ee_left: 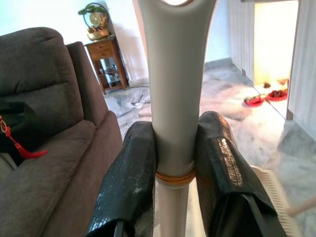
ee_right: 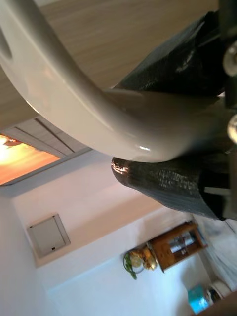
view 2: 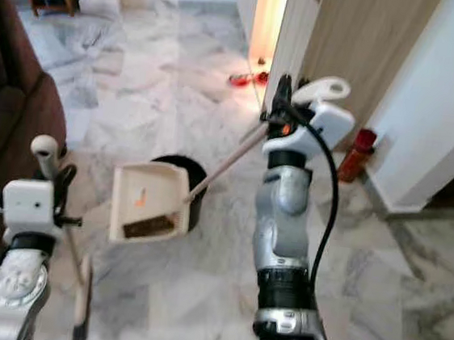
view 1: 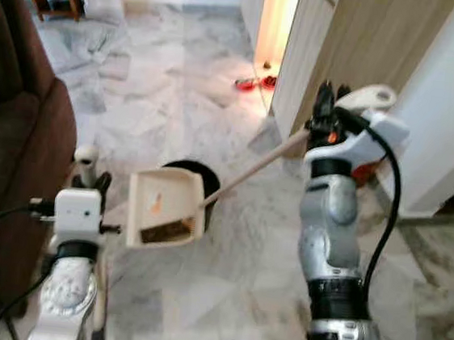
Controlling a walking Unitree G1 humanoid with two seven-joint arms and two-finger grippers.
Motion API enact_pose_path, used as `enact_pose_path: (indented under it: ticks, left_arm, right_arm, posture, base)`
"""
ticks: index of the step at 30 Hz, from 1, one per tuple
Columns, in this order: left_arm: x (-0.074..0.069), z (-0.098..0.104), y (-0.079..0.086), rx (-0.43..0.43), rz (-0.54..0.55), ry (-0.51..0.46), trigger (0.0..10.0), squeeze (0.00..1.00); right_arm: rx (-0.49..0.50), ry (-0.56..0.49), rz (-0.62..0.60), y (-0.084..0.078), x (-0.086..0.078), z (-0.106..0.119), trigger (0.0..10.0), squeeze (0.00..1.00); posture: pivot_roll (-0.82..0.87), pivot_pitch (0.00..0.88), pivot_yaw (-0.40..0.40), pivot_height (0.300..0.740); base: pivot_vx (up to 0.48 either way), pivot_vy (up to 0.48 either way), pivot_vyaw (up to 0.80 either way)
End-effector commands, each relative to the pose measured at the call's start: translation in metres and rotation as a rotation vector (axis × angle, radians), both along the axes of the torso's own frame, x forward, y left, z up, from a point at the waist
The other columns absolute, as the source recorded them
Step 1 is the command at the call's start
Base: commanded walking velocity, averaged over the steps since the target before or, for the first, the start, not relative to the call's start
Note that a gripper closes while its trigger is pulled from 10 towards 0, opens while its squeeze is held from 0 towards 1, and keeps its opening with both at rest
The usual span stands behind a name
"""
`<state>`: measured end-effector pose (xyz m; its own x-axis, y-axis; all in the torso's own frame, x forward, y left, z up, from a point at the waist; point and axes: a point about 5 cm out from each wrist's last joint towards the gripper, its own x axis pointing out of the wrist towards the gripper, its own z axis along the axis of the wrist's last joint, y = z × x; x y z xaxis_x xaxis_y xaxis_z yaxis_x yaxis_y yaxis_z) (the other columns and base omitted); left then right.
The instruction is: Sweep floor
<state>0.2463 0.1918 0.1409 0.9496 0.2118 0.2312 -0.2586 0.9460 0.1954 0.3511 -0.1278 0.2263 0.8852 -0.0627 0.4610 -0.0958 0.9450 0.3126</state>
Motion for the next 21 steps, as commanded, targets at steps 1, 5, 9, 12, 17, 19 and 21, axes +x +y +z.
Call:
enact_pose_path:
  ticks: [1,5,9,12,17,19,21]
  left_arm:
    - [-0.0014,0.0105,0.0033,0.039,0.01,-0.05,10.0,0.0]
    - [-0.0012,0.0106,0.0031,0.039,0.011,-0.051,10.0,0.0]
    - [-0.0008,0.0112,0.003,0.038,0.012,-0.053,10.0,0.0]
    - [-0.0008,0.0107,0.0035,0.038,0.014,-0.05,10.0,0.0]
    - [-0.0008,0.011,0.0048,0.04,0.017,-0.05,10.0,0.0]
    - [-0.0007,0.0112,0.0054,0.041,0.019,-0.051,10.0,0.0]
    - [-0.0007,0.0111,0.0055,0.04,0.021,-0.051,10.0,0.0]
  right_arm:
    - [0.019,-0.107,0.029,0.0102,-0.0044,0.0232,10.0,0.0]
    - [0.01,-0.108,0.035,0.0113,-0.0042,0.0239,10.0,0.0]
    - [0.01,-0.106,0.044,0.0125,-0.0039,0.0238,10.0,0.0]
    - [0.01,-0.103,0.052,0.0141,-0.0042,0.0231,10.0,0.0]
    - [0.014,-0.1,0.06,0.0151,-0.004,0.0226,10.0,0.0]
    - [0.015,-0.101,0.065,0.0154,-0.0038,0.0229,10.0,0.0]
    - [0.017,-0.102,0.068,0.0155,-0.0038,0.0231,10.0,0.0]
  posture:
    - [0.08,0.059,0.003,0.74]
    - [0.08,0.06,0.001,0.74]
    - [0.08,0.069,-0.002,0.74]
    - [0.08,0.072,-0.002,0.74]
    - [0.08,0.078,-0.004,0.74]
    - [0.08,0.079,-0.004,0.74]
    - [0.08,0.077,-0.004,0.74]
  base:
    - [0.3,0.0,0.0]
    - [0.302,0.0,0.0]
    - [0.301,0.0,0.0]
    - [0.3,0.0,0.0]
    - [0.301,0.0,0.0]
    - [0.3,0.0,0.0]
    - [0.298,0.0,0.0]
